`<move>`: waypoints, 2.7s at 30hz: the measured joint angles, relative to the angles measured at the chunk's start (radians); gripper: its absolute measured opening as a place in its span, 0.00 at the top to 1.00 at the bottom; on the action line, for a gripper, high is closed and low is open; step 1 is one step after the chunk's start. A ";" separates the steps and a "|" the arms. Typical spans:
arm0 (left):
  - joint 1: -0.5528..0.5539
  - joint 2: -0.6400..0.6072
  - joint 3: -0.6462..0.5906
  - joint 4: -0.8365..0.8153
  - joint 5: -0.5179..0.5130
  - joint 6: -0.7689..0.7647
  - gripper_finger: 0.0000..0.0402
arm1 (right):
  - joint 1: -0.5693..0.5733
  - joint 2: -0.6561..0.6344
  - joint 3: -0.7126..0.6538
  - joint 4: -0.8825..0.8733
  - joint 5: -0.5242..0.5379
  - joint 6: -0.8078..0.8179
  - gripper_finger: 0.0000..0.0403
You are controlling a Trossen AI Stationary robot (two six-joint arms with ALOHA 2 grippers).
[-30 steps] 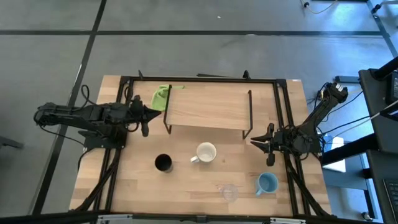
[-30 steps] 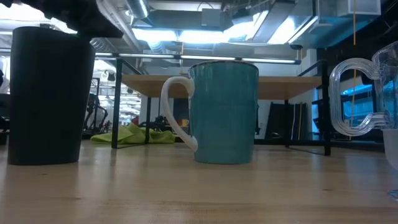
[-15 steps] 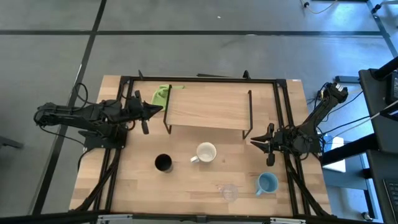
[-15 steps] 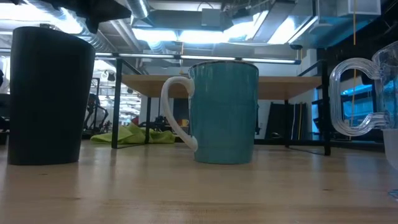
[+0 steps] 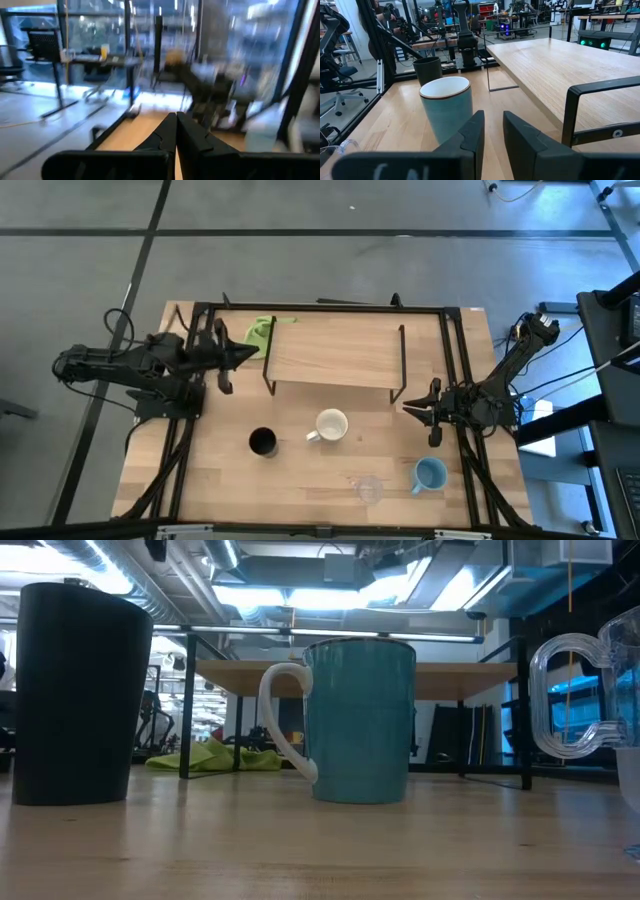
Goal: Stack small to large cups/mugs on shelf
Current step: Put the blue mug on the shelf
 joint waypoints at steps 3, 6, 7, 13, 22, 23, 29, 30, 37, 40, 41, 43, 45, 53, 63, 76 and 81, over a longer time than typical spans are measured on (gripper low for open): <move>0.000 0.000 0.001 0.109 0.076 -0.055 0.99 | 0.000 0.000 0.000 0.000 0.000 0.002 0.82; -0.003 0.017 0.001 0.239 0.149 -0.073 0.99 | 0.000 0.000 0.000 0.000 0.000 0.000 0.82; -0.009 0.026 0.001 0.290 0.159 -0.084 0.99 | 0.000 0.000 0.000 0.000 0.000 0.001 0.82; -0.060 0.069 0.014 0.419 0.182 -0.174 0.99 | 0.000 0.000 0.000 0.000 0.000 0.001 0.82; -0.052 0.384 0.548 -0.540 0.406 0.092 0.95 | 0.000 0.000 0.000 0.000 0.000 0.000 0.82; -0.047 0.429 0.613 -0.627 0.411 0.131 0.95 | 0.000 0.000 0.000 0.000 0.000 0.000 0.82; -0.043 0.648 0.824 -0.935 0.479 0.313 0.94 | 0.000 0.000 0.000 0.000 0.000 0.001 0.82; -0.043 0.674 0.837 -0.938 0.494 0.336 0.94 | 0.000 0.000 0.000 0.000 0.000 0.001 0.82; -0.023 0.916 0.884 -0.947 0.469 0.383 0.94 | 0.000 0.000 0.000 0.000 0.000 0.001 0.82; -0.048 1.016 0.965 -0.959 0.436 0.383 0.93 | 0.000 0.000 0.000 0.000 0.000 0.001 0.82; -0.057 1.054 1.003 -0.975 0.423 0.383 0.93 | 0.000 0.000 0.000 0.000 0.000 0.001 0.82; -0.070 1.135 1.094 -1.002 0.408 0.386 0.93 | 0.000 0.000 0.000 0.000 0.000 0.000 0.82; -0.075 1.213 1.198 -1.049 0.403 0.386 0.93 | 0.000 0.000 0.000 0.000 0.000 0.001 0.82; -0.090 1.468 1.530 -1.379 0.358 0.323 0.93 | 0.000 0.000 0.000 0.000 0.000 0.000 0.82; -0.191 1.498 1.555 -1.294 0.260 0.141 0.91 | 0.000 0.000 0.000 0.000 0.000 0.001 0.82; -0.246 1.534 1.468 -1.279 0.247 0.037 0.75 | 0.000 0.000 0.000 0.000 0.000 0.000 0.82; -0.250 1.531 1.444 -1.233 0.245 0.041 0.74 | 0.000 0.000 0.000 0.000 0.000 0.000 0.82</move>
